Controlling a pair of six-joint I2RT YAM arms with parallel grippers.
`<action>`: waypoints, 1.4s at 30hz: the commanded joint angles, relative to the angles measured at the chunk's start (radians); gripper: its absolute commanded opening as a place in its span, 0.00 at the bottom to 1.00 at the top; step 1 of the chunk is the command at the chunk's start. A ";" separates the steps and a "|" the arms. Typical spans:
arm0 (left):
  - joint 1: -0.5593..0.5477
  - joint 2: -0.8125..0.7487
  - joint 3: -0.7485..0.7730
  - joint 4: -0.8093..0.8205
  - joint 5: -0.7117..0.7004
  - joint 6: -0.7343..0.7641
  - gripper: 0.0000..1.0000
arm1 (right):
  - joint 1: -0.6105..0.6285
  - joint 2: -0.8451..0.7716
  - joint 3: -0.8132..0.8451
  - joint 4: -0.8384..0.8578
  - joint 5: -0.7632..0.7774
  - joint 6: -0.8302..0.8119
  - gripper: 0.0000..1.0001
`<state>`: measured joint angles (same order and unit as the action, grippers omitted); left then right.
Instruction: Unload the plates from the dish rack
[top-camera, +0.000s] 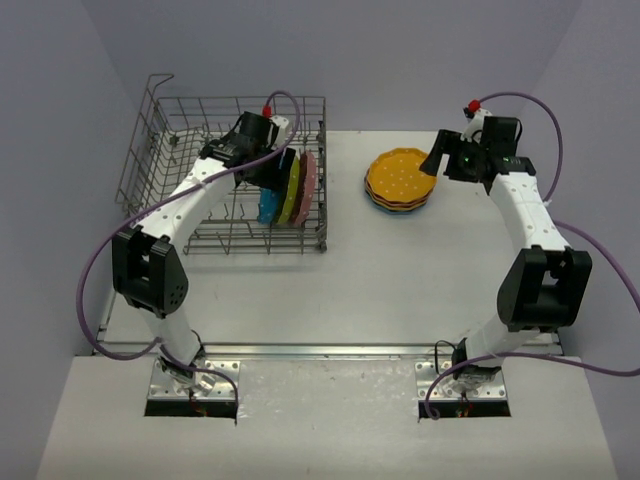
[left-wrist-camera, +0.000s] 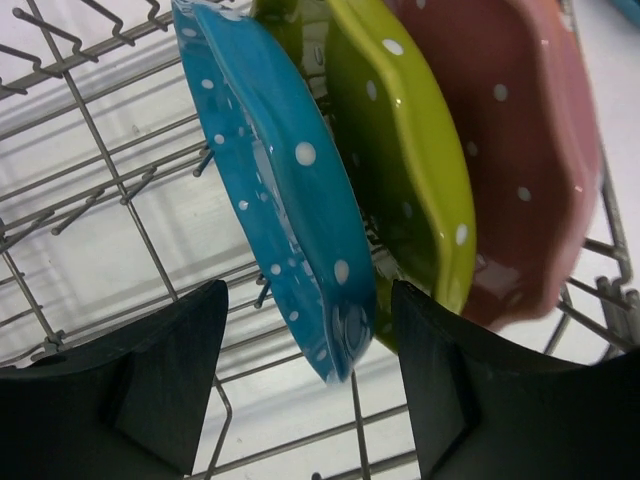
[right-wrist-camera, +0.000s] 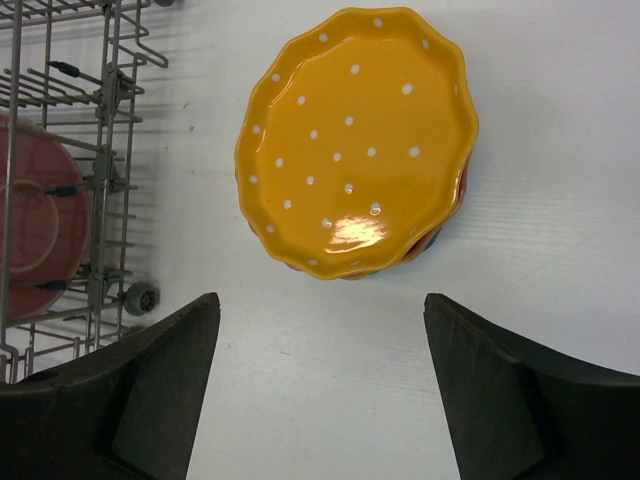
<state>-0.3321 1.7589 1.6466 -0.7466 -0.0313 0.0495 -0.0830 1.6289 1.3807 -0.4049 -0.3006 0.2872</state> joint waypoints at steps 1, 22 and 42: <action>0.005 0.024 0.026 0.060 -0.052 -0.028 0.62 | -0.001 -0.058 -0.013 0.029 0.011 0.001 0.92; 0.106 0.060 0.007 0.049 0.010 -0.067 0.01 | -0.003 -0.095 -0.019 0.008 -0.015 -0.002 0.99; 0.088 -0.116 0.289 -0.014 -0.074 0.133 0.00 | -0.001 -0.128 0.056 -0.032 -0.148 0.065 0.99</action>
<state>-0.2558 1.7921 1.8095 -0.9009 0.0544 -0.0134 -0.0830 1.5411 1.3778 -0.4537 -0.3987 0.3225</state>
